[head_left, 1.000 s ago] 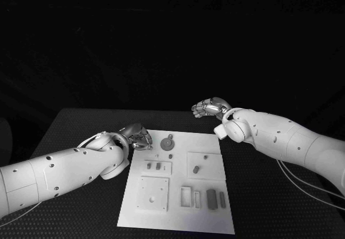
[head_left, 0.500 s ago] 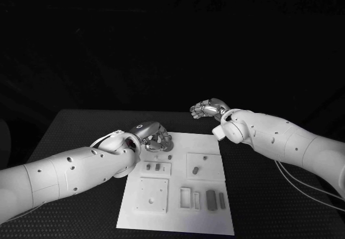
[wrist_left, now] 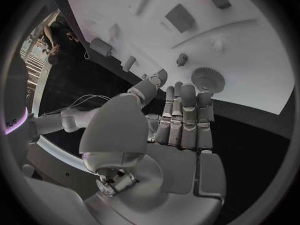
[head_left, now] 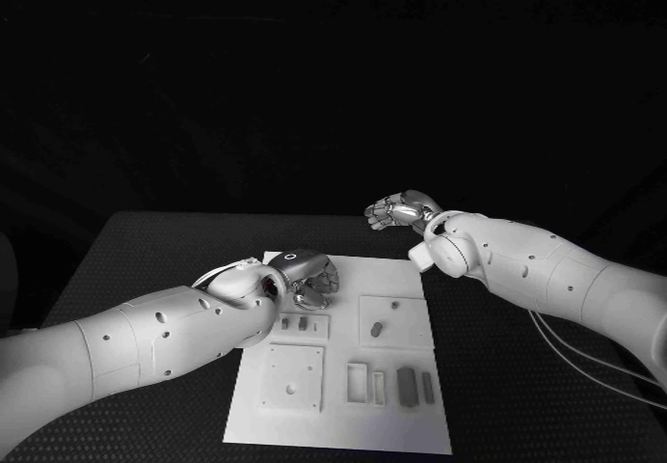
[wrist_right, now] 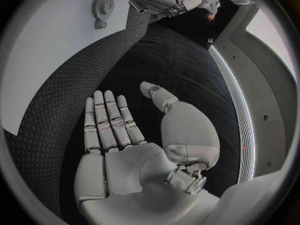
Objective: Assemble the parts on the task board
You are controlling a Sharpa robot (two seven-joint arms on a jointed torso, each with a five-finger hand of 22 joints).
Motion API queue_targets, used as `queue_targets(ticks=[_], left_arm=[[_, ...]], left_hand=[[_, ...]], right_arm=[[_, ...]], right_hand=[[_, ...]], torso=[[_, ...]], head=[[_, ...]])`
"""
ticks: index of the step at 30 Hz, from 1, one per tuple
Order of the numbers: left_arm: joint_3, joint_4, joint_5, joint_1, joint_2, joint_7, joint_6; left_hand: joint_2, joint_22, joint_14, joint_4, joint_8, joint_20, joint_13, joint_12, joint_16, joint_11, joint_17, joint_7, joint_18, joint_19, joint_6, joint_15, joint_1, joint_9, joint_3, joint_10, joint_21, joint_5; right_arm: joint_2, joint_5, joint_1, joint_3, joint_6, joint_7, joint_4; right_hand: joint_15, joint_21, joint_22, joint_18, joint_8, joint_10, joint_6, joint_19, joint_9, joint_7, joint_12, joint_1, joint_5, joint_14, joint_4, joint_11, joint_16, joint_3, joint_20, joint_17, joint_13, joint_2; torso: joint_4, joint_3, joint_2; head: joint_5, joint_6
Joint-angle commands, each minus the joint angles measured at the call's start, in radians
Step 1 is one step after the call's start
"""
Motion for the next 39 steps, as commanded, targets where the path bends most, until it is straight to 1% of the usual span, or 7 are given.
queue_targets(ticks=[1,6,16,20,25,30,39], left_arm=[[0.0,-0.008,-0.046,-0.006,0.007,0.002,0.057],[0.0,-0.018,-0.067,-0.008,0.012,-0.013,0.065],[0.001,-0.044,-0.079,-0.021,0.025,-0.017,0.061],[0.001,-0.052,-0.079,-0.021,0.025,-0.015,0.058],[0.001,-0.063,-0.079,-0.021,0.028,-0.017,0.055],[0.001,-0.074,-0.078,-0.022,0.033,-0.017,0.06],[0.001,-0.083,-0.074,-0.03,0.042,-0.015,0.07]], left_hand=[[0.005,0.003,0.007,0.001,-0.004,-0.068,-0.004,-0.009,0.012,0.002,0.003,-0.003,0.007,0.009,-0.004,-0.003,-0.006,-0.003,-0.011,-0.001,0.007,0.0],[0.003,0.011,0.015,0.003,-0.013,-0.068,-0.017,-0.031,0.041,0.005,0.01,-0.001,0.013,0.024,-0.017,-0.001,-0.022,-0.011,-0.027,-0.016,0.015,-0.013],[0.021,0.023,0.035,0.001,-0.013,-0.069,-0.03,-0.034,0.085,0.004,0.019,0.001,0.027,0.048,-0.013,-0.003,-0.01,-0.02,-0.026,-0.009,0.031,0.004],[0.024,0.025,0.035,0.003,-0.013,-0.069,-0.033,-0.036,0.089,0.005,0.018,0.001,0.028,0.05,-0.013,-0.002,-0.01,-0.022,-0.024,-0.011,0.032,0.003],[0.027,0.026,0.037,0.004,-0.015,-0.068,-0.036,-0.037,0.093,0.005,0.018,0.001,0.029,0.053,-0.015,-0.001,-0.012,-0.024,-0.024,-0.014,0.034,0.004],[0.034,0.028,0.039,0.006,-0.017,-0.067,-0.04,-0.036,0.099,0.007,0.017,0.002,0.032,0.057,-0.018,0.0,-0.012,-0.027,-0.021,-0.015,0.036,0.007],[0.049,0.031,0.046,0.01,-0.018,-0.066,-0.045,-0.034,0.11,0.008,0.017,0.003,0.036,0.064,-0.019,0.001,-0.016,-0.031,-0.017,-0.011,0.04,0.011]], right_arm=[[0.001,-0.005,0.0,0.0,0.007,0.012,0.001],[0.0,-0.005,0.0,0.0,0.007,0.012,0.002],[-0.001,-0.005,0.0,0.0,0.006,0.013,0.009],[-0.001,-0.005,0.0,0.0,0.007,0.013,0.011],[-0.003,-0.005,0.0,0.0,0.006,0.012,0.013],[-0.002,-0.005,0.0,0.0,0.006,0.012,0.013],[-0.001,-0.005,0.0,0.0,0.006,0.012,0.015]], right_hand=[[0.001,-0.004,0.002,-0.018,0.004,0.005,-0.002,-0.003,-0.001,0.038,-0.007,0.0,0.005,-0.004,-0.003,0.0,0.003,0.001,0.002,-0.002,0.001,-0.002],[0.001,-0.004,0.002,-0.018,0.004,0.005,-0.002,-0.003,-0.001,0.038,-0.007,0.0,0.005,-0.004,-0.003,0.0,0.003,0.001,0.002,-0.002,0.001,-0.002],[0.001,-0.004,0.002,-0.017,0.005,0.005,-0.002,-0.003,-0.001,0.038,-0.007,0.0,0.005,-0.004,-0.003,0.0,0.003,0.001,0.002,-0.002,0.001,-0.002],[0.001,-0.004,0.002,-0.017,0.005,0.005,-0.002,-0.003,-0.001,0.038,-0.007,0.0,0.005,-0.004,-0.003,0.0,0.003,0.001,0.002,-0.002,0.001,-0.002],[0.001,-0.005,0.003,-0.017,0.005,0.005,-0.002,-0.002,-0.002,0.038,-0.007,0.0,0.005,-0.004,-0.003,0.0,0.003,0.001,0.002,-0.002,0.001,-0.002],[0.001,-0.005,0.003,-0.017,0.005,0.005,-0.002,-0.002,-0.002,0.038,-0.007,0.0,0.005,-0.004,-0.003,0.0,0.003,0.001,0.002,-0.002,0.001,-0.002],[0.001,-0.005,0.003,-0.017,0.005,0.005,-0.002,-0.002,-0.002,0.038,-0.007,0.0,0.005,-0.004,-0.003,0.0,0.004,0.001,0.002,-0.002,0.001,-0.002]], torso=[[-0.0006,-0.0003,0.0],[0.0006,-0.0007,0.0],[0.0011,-0.0014,0.0],[-0.0002,-0.001,0.0],[0.0012,0.0005,-0.001],[0.0008,-0.0007,-0.001],[0.0012,0.0002,-0.001]], head=[[-0.002,-0.002],[-0.005,-0.003],[-0.007,-0.006],[-0.009,-0.006],[-0.009,-0.006],[-0.012,-0.006],[-0.013,-0.007]])
